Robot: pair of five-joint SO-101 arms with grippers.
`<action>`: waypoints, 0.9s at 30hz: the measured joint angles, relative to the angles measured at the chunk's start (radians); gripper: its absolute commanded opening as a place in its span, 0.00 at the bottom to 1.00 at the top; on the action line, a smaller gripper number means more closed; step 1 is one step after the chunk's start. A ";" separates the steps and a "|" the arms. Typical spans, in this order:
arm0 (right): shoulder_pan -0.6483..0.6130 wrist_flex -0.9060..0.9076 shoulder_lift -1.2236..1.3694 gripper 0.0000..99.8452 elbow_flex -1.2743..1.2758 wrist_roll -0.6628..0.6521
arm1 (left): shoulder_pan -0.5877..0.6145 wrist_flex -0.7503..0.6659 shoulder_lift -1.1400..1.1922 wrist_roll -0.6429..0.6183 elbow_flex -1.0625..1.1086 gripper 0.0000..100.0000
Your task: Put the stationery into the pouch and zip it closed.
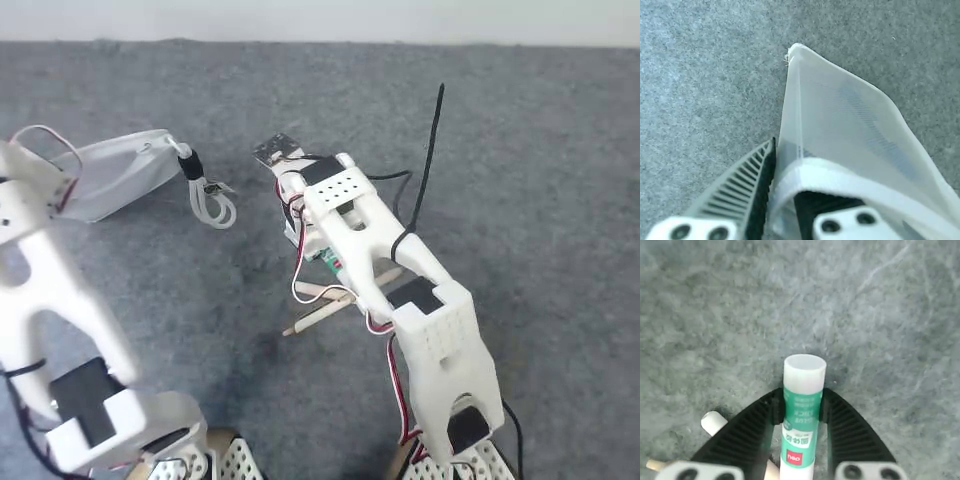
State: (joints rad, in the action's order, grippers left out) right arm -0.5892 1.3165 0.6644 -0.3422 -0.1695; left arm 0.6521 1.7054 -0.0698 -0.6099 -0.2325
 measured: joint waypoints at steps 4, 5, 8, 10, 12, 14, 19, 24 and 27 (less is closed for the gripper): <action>0.000 -0.002 0.000 0.02 0.000 0.000 | 0.000 0.000 0.000 0.000 0.000 0.01; -0.002 -0.002 0.000 0.01 0.000 0.000 | 0.000 0.000 0.000 0.000 0.000 0.01; -0.002 0.002 0.000 0.01 0.000 0.000 | 0.000 0.000 0.000 0.000 0.000 0.01; -0.002 0.006 0.000 0.01 0.000 0.000 | 0.000 0.000 0.000 0.000 0.000 0.01; -0.002 0.006 0.000 0.01 0.000 0.000 | 0.000 0.000 0.000 0.000 0.000 0.01; -0.002 0.017 0.000 0.01 0.000 0.000 | 0.000 0.000 0.000 0.000 0.000 0.01; -0.002 0.087 -0.057 0.01 0.000 0.000 | 0.000 0.000 0.000 0.000 0.000 0.01; -0.003 0.117 -0.147 0.01 0.000 0.000 | 0.000 0.000 0.000 0.000 0.000 0.01; -0.003 0.121 -0.181 0.01 0.000 0.000 | 0.000 0.000 0.000 0.000 0.000 0.01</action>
State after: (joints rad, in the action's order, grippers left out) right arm -0.5923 1.4377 0.4833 -0.3422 -0.1695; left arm 0.6521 1.7054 -0.0698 -0.6099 -0.2325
